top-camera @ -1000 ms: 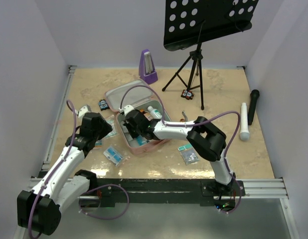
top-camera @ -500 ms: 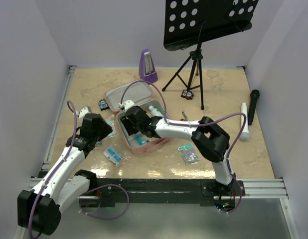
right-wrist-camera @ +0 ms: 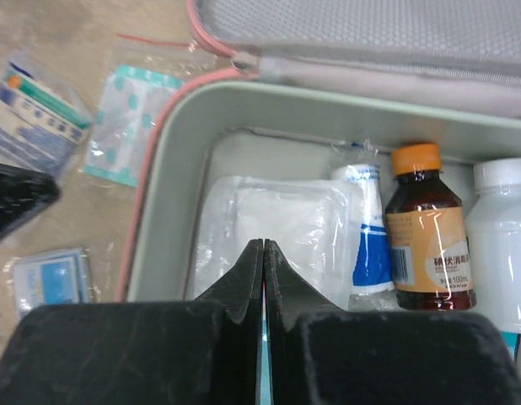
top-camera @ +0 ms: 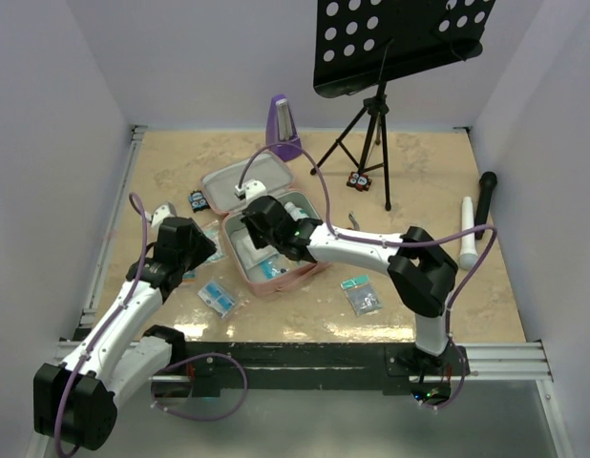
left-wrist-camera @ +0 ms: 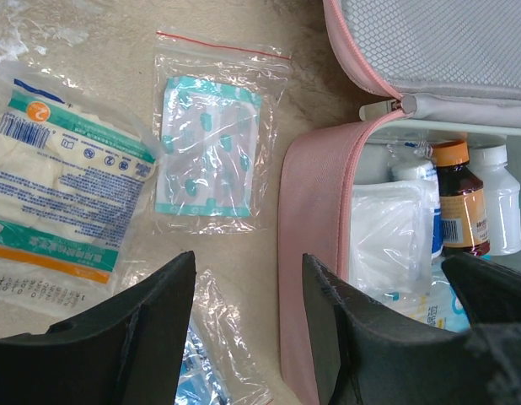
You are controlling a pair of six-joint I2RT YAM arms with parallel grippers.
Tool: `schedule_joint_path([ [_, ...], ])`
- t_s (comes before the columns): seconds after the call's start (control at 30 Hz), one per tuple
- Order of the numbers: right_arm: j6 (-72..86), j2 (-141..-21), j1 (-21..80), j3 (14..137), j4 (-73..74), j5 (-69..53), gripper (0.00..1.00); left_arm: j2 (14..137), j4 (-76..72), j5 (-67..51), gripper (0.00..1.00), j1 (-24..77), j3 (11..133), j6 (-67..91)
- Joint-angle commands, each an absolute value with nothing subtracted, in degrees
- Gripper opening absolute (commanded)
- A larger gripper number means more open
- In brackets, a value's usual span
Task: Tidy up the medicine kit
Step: Place the medical item at the medicine box.
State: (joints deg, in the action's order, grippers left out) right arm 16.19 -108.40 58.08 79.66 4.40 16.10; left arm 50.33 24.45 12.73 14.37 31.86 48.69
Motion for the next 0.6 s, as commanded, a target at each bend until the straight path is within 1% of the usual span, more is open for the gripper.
schedule_joint_path([
  [0.0,16.35,-110.12,57.92,79.01,6.33,18.81,0.0,50.54,22.68,12.22,0.57,14.24,31.99,48.16],
  [0.27,16.0,-114.43,57.92,79.8,7.38,19.16,0.0,50.36,22.76,12.39,0.57,14.24,31.64,48.34],
  [0.57,16.43,-120.23,57.83,85.25,8.88,20.66,0.0,50.45,22.59,12.13,0.57,14.24,31.29,48.08],
])
